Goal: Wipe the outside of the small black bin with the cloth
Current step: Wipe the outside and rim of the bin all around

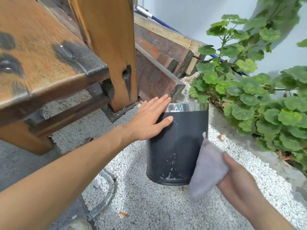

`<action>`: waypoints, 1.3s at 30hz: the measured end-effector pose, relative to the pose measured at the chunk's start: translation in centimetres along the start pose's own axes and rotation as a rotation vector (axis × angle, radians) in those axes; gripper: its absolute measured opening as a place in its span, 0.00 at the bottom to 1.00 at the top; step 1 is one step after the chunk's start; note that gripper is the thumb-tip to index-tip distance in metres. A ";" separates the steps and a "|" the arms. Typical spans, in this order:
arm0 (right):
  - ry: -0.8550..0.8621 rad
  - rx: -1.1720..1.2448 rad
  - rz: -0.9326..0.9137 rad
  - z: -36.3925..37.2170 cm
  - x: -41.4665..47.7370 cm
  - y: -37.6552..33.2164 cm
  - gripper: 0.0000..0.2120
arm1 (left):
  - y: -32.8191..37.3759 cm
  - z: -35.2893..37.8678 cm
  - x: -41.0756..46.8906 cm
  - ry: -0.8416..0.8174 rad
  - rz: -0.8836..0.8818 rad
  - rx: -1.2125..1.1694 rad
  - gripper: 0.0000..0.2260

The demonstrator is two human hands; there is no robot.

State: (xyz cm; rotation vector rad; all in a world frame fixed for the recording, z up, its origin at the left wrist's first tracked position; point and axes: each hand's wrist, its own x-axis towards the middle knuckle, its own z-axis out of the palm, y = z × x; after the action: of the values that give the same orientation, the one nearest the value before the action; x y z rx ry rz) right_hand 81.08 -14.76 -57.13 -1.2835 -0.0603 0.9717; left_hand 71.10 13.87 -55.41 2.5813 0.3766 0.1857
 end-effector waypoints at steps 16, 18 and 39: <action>-0.042 -1.417 -0.894 10.3 8.7 -1.0 0.25 | -0.3 -0.2 -0.2 -0.007 0.029 -0.108 0.33; -0.035 -1.475 -0.944 9.6 8.8 -0.5 0.25 | -0.3 -0.3 -0.1 -0.013 0.037 -0.093 0.32; -0.365 -1.733 -0.800 1.4 3.3 8.7 0.26 | -1.4 -0.6 1.2 -0.028 -0.009 -0.100 0.32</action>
State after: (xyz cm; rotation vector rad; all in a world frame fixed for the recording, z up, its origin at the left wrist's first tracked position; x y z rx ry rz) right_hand 77.44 -11.92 -65.32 -2.2246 -1.8745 0.2320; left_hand 71.80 15.71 -55.57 2.4809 0.3595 0.1613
